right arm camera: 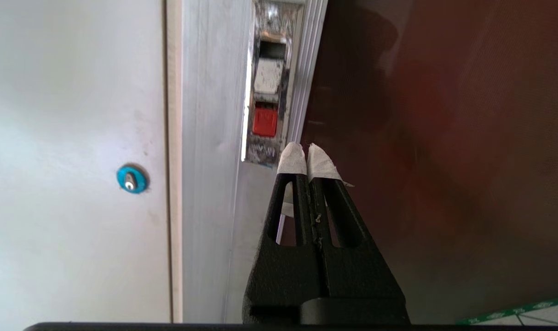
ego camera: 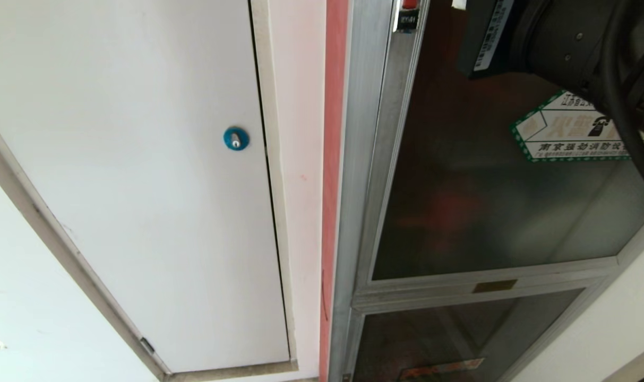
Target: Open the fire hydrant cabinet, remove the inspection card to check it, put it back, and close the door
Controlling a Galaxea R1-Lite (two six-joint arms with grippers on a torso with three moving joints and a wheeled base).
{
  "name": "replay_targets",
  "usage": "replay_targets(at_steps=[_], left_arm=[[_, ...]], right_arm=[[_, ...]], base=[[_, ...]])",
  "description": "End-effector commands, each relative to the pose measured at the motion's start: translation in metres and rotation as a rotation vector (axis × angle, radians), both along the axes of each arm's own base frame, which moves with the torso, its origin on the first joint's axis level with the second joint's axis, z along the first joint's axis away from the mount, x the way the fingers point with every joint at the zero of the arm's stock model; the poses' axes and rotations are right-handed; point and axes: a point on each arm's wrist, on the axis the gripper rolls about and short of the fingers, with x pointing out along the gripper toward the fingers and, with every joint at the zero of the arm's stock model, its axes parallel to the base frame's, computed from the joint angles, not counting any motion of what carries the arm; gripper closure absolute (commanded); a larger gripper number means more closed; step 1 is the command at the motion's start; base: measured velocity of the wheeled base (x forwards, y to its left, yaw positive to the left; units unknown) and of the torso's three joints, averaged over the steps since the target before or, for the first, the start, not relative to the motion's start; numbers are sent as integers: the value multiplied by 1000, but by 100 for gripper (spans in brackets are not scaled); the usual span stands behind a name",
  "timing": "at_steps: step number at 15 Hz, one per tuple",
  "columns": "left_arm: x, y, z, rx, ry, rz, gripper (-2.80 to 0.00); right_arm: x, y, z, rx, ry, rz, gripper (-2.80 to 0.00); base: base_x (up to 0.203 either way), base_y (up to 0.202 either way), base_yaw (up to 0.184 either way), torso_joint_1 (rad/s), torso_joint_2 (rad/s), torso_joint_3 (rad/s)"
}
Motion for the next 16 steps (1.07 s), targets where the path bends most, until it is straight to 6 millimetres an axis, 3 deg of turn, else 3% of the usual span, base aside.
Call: replay_targets(at_steps=[1,16], left_arm=[[0,0,0,0,1,0,0],[0,0,0,0,1,-1,0]], right_arm=[[-4,-3,5,12,-15,11,0],[10,26,-25,9,-13,-21,0]], base=[[0,0,0,0,0,0],[0,0,0,0,0,0]])
